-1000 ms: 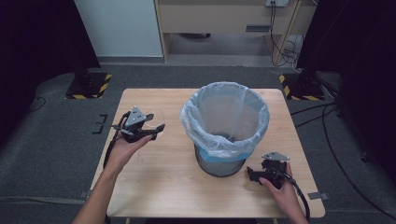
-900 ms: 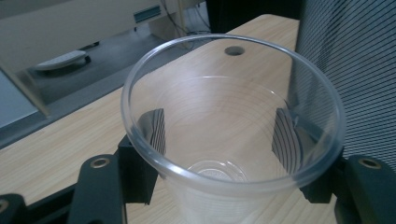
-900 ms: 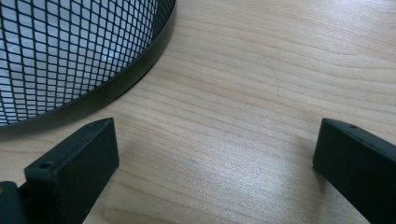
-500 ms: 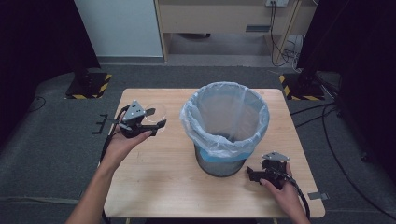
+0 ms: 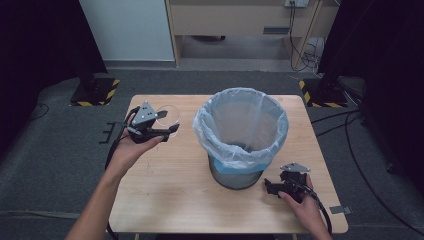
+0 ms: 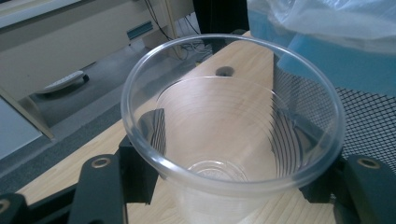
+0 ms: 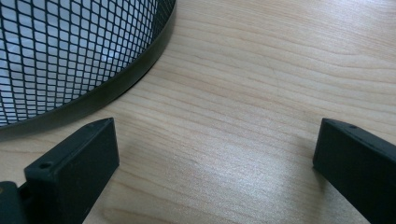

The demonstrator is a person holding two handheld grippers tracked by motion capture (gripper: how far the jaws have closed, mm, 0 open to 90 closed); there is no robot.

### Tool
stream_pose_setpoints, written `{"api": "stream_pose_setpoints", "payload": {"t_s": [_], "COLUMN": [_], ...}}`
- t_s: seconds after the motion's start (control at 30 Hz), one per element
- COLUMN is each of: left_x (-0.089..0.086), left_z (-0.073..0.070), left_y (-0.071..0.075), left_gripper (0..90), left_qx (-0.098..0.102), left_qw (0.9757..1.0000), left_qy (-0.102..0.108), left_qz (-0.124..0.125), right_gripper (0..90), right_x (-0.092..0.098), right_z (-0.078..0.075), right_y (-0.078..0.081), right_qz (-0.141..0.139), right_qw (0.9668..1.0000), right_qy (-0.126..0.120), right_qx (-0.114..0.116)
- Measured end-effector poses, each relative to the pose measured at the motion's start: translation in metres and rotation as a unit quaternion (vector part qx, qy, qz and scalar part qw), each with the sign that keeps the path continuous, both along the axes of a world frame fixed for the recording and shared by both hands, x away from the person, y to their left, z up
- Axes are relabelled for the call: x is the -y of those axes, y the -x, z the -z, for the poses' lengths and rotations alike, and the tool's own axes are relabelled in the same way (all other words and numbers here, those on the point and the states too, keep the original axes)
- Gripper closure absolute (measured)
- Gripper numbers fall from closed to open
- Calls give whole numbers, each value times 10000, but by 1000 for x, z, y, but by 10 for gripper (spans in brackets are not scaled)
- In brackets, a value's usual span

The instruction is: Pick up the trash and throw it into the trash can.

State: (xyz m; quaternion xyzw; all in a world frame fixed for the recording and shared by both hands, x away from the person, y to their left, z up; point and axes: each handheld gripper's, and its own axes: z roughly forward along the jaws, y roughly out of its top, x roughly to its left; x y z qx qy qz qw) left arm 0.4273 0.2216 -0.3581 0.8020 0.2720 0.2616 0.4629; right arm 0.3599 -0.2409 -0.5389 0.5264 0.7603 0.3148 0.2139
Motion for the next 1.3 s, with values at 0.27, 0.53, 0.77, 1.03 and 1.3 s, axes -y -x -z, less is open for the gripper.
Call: {"api": "stream_pose_setpoints", "payload": {"t_s": [0.27,0.53,0.77,1.03,1.3], "left_x": [1,-1,0,4,8], "left_z": [-15,-23,-30,-36,-52], "left_y": [3,4,5,4,7], "left_gripper": [349,351,352,352,353], "left_qx": [110,162,237,259,354], "left_qw": [9999,9998,9996,9994,9991], "left_qy": [-2,18,67,25,62], "left_qz": [59,86,170,209,238], "right_gripper": [3,3,3,3,3], "right_x": [0,0,0,0,0], "right_z": [0,0,0,0,0], "right_y": [0,0,-1,-1,-1], "right_qz": [-8,-10,-1,1,19], "right_qw": [10000,10000,10000,10000,10000], "right_qy": [8,9,12,11,2], "right_qx": [7,9,9,7,2]}}
